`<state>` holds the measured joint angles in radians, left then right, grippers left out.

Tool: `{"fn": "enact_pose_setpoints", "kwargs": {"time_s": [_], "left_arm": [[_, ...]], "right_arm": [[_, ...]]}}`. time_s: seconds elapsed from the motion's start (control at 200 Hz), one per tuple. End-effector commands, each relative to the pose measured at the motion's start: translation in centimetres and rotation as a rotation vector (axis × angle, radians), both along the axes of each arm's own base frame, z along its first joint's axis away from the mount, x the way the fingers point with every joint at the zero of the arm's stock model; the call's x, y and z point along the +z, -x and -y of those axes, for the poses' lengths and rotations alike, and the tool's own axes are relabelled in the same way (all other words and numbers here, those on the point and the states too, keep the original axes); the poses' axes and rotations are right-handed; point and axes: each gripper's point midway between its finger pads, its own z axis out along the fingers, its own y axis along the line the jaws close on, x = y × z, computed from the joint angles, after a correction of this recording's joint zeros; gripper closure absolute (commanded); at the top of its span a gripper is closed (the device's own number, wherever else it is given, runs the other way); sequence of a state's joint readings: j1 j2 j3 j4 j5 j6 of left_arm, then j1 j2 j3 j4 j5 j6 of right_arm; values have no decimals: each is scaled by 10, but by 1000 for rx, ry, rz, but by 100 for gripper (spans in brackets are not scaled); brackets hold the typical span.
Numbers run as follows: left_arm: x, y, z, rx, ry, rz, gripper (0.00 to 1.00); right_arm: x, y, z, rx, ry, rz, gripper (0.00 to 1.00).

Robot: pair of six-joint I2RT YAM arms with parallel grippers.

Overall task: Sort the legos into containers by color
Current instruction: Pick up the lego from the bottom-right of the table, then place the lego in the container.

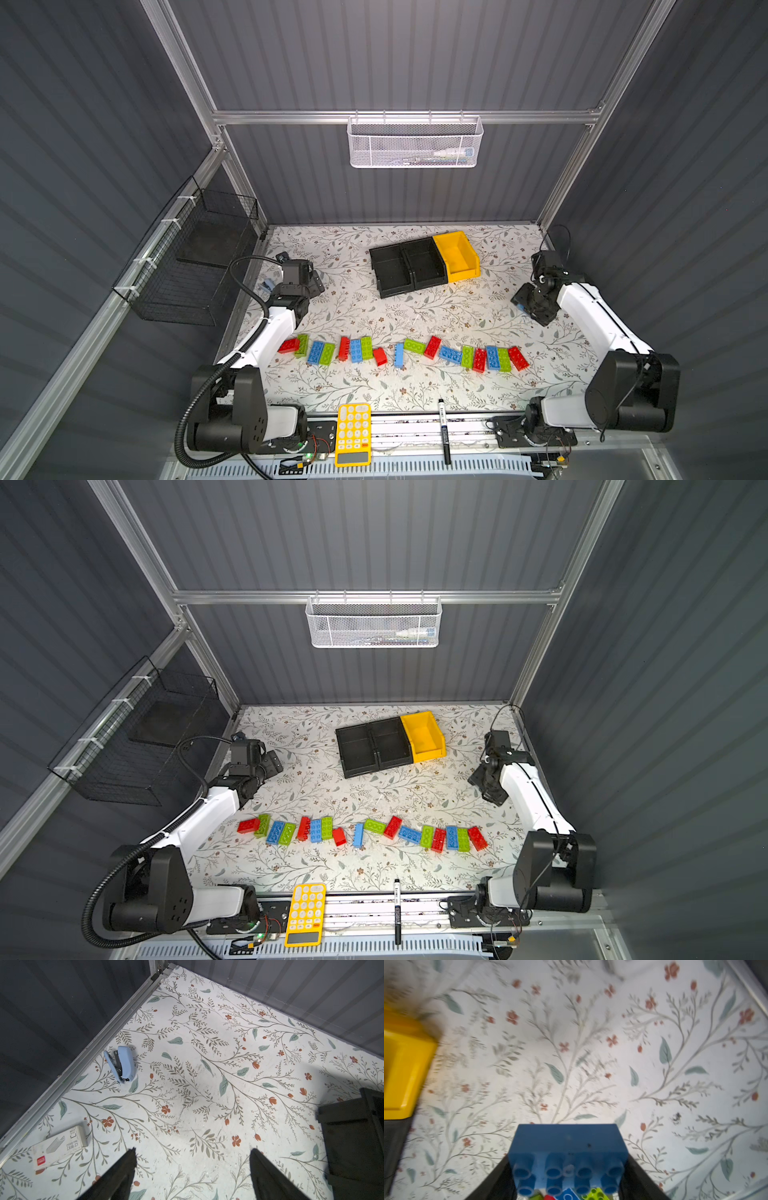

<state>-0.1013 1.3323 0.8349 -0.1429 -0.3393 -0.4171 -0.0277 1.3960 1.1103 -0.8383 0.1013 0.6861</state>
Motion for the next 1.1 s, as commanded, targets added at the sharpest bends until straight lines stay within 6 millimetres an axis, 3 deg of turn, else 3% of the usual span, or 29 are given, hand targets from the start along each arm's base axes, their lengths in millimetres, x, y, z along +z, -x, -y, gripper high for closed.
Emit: {"fn": "enact_pose_setpoints", "kwargs": {"time_s": [0.0,0.13,0.22,0.49,0.59,0.77,1.096], "left_arm": [[11,3,-2,31,32,17,14],[7,7,-1,47,57,-2,14],[2,12,-1,55,68,-21,14],[-16,39,-6,99,88,-89,14],[-20,47,-8,111,87,-107,13],[-23,54,-9,125,95,-119,12],[-23,60,-11,132,89,-130,12]], "right_arm": [[24,-27,-16,59,11,85,51],[43,-73,-53,86,-64,203,50],[43,-103,-76,89,-128,238,50],[20,-175,-127,63,-253,265,46],[10,-194,-139,38,-280,264,46],[-23,-221,-154,-23,-324,221,45],[-62,-256,-174,-101,-383,196,44]]}}
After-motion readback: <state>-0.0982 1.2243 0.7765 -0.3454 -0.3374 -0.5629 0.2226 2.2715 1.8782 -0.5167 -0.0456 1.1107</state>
